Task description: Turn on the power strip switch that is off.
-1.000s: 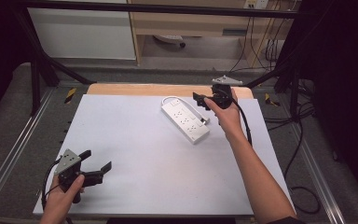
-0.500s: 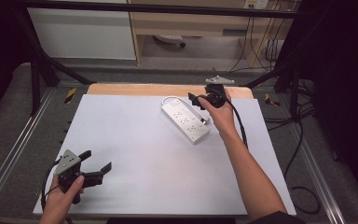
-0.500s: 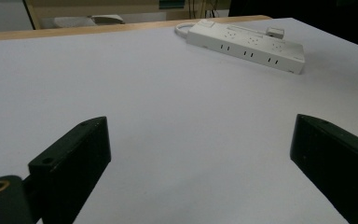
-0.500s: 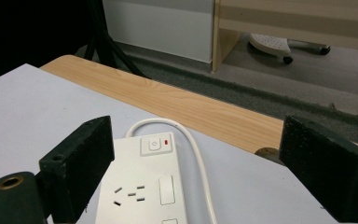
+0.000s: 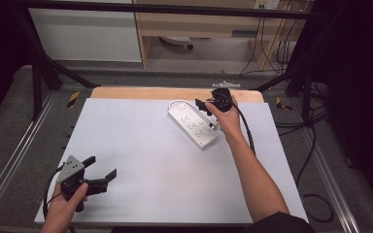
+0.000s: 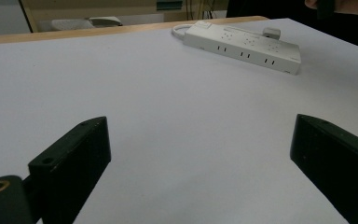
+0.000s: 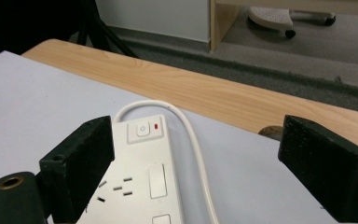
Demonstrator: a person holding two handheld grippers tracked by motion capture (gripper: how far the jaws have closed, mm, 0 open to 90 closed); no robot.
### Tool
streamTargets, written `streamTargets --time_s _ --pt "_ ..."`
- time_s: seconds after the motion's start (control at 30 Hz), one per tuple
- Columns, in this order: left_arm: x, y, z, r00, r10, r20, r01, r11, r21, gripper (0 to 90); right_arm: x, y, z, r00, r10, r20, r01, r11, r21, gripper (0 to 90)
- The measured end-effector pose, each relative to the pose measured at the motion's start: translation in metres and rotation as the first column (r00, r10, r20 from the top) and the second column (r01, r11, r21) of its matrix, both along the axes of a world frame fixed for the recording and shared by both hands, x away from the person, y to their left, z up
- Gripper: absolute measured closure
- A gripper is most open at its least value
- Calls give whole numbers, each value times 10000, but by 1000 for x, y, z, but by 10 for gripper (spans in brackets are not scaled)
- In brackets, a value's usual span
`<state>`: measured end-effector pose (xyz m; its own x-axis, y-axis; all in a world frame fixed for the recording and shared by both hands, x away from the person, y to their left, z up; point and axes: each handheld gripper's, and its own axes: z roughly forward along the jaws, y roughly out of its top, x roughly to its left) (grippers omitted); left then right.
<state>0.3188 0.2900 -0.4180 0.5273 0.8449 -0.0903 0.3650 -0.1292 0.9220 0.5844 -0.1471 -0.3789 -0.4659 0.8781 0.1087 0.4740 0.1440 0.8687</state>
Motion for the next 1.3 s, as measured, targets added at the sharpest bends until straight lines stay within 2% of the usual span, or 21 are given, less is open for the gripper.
streamTargets --time_s 0.33,0.6,0.87,1.0,1.3 --pt "0 1 0 10000 -43 10 43 10000 31 51 8 3 -18 9984 -35 -572 16 9995 -316 165" --pt "0 -1 0 9999 -136 27 136 9998 145 51 11 3 -24 9962 -40 -868 23 9998 -200 251" --pt "0 -1 0 9999 -138 -1 138 9998 148 52 12 6 -28 9968 -30 -801 11 9997 -237 418" --pt "-1 -1 0 9999 -145 6 145 9998 145 51 12 8 -30 9964 -25 -843 -6 9993 -376 479" --pt "-1 -1 0 9999 -152 -22 152 9998 128 51 12 14 -34 9967 165 -789 -192 9993 -329 611"
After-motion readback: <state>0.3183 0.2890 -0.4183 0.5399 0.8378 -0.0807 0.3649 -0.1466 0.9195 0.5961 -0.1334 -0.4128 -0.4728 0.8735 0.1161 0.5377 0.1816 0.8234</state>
